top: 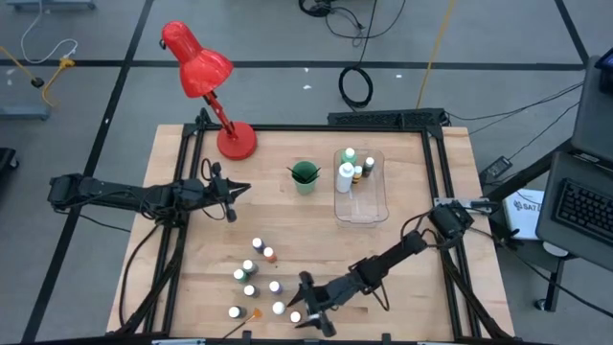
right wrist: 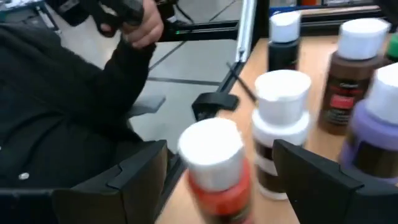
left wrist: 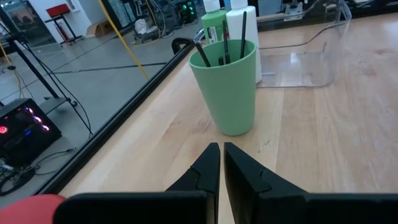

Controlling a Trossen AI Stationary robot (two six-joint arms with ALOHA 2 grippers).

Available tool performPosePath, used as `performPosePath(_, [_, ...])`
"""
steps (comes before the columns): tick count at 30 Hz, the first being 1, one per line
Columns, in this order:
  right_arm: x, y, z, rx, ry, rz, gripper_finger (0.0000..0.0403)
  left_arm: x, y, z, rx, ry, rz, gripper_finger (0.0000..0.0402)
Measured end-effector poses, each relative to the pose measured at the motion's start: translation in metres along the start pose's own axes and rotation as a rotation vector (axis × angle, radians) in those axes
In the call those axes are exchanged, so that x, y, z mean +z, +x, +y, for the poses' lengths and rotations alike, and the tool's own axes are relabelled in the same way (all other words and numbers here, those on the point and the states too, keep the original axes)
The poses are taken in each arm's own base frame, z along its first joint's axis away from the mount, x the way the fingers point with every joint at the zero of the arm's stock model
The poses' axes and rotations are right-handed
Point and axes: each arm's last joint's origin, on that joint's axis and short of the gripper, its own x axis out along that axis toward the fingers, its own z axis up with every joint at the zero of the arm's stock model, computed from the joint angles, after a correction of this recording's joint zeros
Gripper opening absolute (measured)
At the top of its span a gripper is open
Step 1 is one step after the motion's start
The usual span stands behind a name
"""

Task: Pick & Place Paint Supplies
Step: Put the orange paint bottle into the transparent bin

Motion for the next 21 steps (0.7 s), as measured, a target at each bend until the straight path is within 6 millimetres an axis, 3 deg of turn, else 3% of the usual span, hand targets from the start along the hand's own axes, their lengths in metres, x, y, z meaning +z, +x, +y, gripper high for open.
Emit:
performPosePath(9, [0.0004, 0.0, 0.0012, 0.003, -0.055, -0.009, 0.0264, 0.0, 0.0, 0.0, 0.0, 0.002, 0.0, 0.0026])
performPosePath(15, [0.0011, -0.0001, 0.0023, 0.005, -0.101, -0.017, 0.0208, 0.0, 0.0, 0.0, 0.0, 0.002, 0.0, 0.0026])
performPosePath(21, [0.0025, -0.0002, 0.0019, 0.0, -0.152, -0.033, 0.0124, 0.0, 0.0, 0.0, 0.0, -0.001, 0.0, 0.0026])
